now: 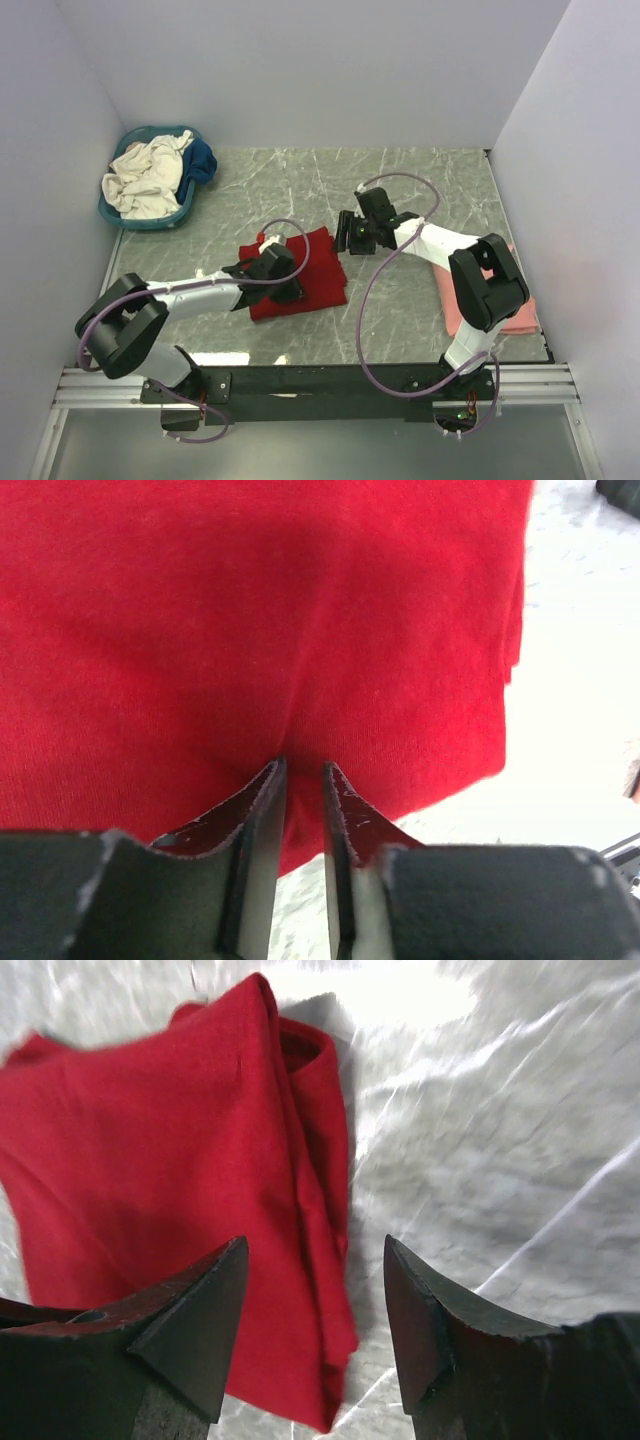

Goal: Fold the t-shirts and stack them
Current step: Fold the tshirt, then neatly place the folded tshirt to the corner

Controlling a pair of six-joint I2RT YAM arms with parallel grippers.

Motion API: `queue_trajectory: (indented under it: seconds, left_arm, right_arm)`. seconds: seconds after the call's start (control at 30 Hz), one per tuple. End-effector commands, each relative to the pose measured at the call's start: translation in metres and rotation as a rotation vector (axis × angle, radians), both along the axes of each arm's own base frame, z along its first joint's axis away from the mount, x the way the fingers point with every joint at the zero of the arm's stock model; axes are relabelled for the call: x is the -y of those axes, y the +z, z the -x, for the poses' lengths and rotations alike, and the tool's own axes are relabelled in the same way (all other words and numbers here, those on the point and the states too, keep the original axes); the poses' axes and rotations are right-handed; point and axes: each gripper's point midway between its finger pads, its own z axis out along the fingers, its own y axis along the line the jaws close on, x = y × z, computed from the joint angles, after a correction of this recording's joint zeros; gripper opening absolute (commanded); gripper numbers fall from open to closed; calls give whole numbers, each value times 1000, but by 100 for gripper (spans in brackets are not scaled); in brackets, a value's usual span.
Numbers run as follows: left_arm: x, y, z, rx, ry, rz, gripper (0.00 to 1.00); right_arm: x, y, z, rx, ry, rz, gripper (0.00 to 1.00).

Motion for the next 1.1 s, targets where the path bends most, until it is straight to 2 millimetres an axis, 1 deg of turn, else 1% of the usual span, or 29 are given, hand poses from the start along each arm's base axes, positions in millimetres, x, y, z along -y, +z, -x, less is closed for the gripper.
queue_trajectory:
  seconds: [0.0, 0.03, 0.07, 0.1, 0.2, 0.23, 0.3, 0.43, 0.53, 0.83, 0.87, 0.93, 1.03, 1.07]
  left_arm:
    - [-25, -7, 11, -34, 3, -58, 28]
    - [-28, -9, 13, -38, 6, -56, 28]
    - [-32, -7, 10, -36, 19, -50, 29]
    - [-33, -6, 10, -40, 18, -44, 30]
    - [-38, -3, 6, -33, 28, -36, 29]
    - [-39, -2, 4, -29, 31, -34, 29]
    - [-39, -1, 3, -29, 30, -34, 29]
    - [-37, 1, 1, -27, 24, -27, 29]
    - [-35, 2, 0, -27, 26, -20, 28]
    - [-32, 9, -1, -15, 28, 11, 28]
    - [-32, 9, -1, -14, 30, 9, 28]
    - [-33, 14, -1, -4, 33, 15, 28]
    - [-34, 22, -4, 11, 44, 16, 29]
    - [-34, 26, -5, 18, 47, 18, 29]
  right_arm:
    - [-15, -9, 15, 3, 52, 8, 64]
    - [-18, -11, 19, 2, 59, 10, 64]
    - [-19, -16, 24, -6, 63, 11, 64]
    - [-25, -18, 31, -11, 73, 3, 64]
    - [-30, -22, 42, -10, 78, -7, 66]
    - [-29, -25, 46, -11, 74, -1, 68]
    - [-31, -26, 48, -8, 71, 0, 69]
    - [-37, -27, 45, -6, 68, -1, 69]
    - [-38, -35, 45, -14, 53, 38, 69]
    - [-43, -55, 47, -39, 24, 118, 60]
    - [-45, -56, 49, -38, 30, 124, 58]
    - [-43, -59, 46, -36, 13, 151, 53]
    - [-44, -60, 48, -38, 17, 167, 28]
    - [-41, -62, 46, -33, 7, 185, 10]
